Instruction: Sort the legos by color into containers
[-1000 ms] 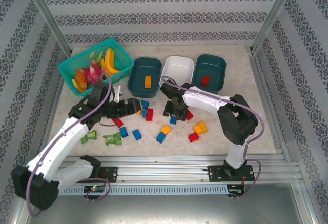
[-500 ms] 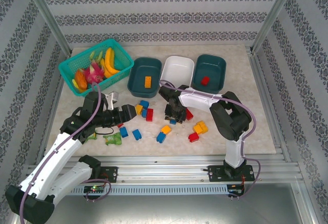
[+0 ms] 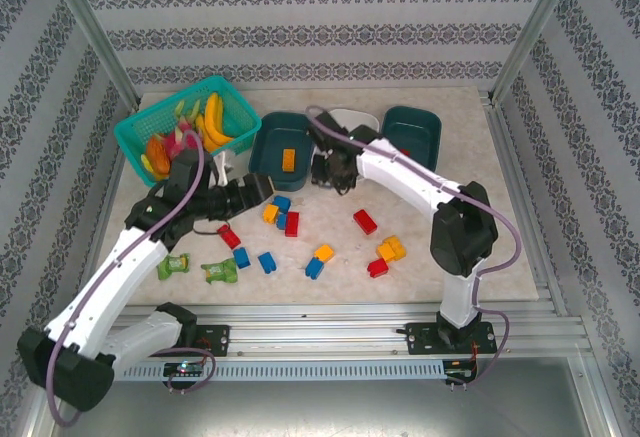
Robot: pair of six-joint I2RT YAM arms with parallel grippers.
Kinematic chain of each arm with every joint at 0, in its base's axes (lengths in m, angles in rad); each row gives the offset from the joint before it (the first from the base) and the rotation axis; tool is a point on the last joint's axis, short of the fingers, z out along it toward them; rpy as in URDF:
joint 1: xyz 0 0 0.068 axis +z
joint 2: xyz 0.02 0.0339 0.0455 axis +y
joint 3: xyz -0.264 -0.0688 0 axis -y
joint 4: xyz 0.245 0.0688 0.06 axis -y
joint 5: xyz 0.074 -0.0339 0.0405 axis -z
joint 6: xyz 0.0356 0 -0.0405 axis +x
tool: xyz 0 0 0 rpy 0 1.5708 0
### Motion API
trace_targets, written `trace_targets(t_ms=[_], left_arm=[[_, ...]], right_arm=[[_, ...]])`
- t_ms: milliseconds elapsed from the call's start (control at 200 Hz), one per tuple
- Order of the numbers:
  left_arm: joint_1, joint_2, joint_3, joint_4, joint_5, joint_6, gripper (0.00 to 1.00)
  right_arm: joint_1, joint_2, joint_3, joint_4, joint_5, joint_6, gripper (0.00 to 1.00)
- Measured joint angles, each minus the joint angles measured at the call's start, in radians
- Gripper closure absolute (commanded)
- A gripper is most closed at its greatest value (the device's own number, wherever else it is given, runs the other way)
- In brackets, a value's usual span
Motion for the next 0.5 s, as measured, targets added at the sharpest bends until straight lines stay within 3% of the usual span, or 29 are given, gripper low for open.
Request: trace_targets(t_ms=[255,500], left_arm=[[0.001,0.310,0.236,0.054,-0.014,0.001,0.19],[0.003,0.531,0.368,0.079,-0.023,0.019,0.19]], right_arm=[[-0.159,0.240,0.309,-0.018,-0.023,-0.100,0.76],[-0.229,0.526,0.492,-0.076,-0.068,-0.137,0.74]])
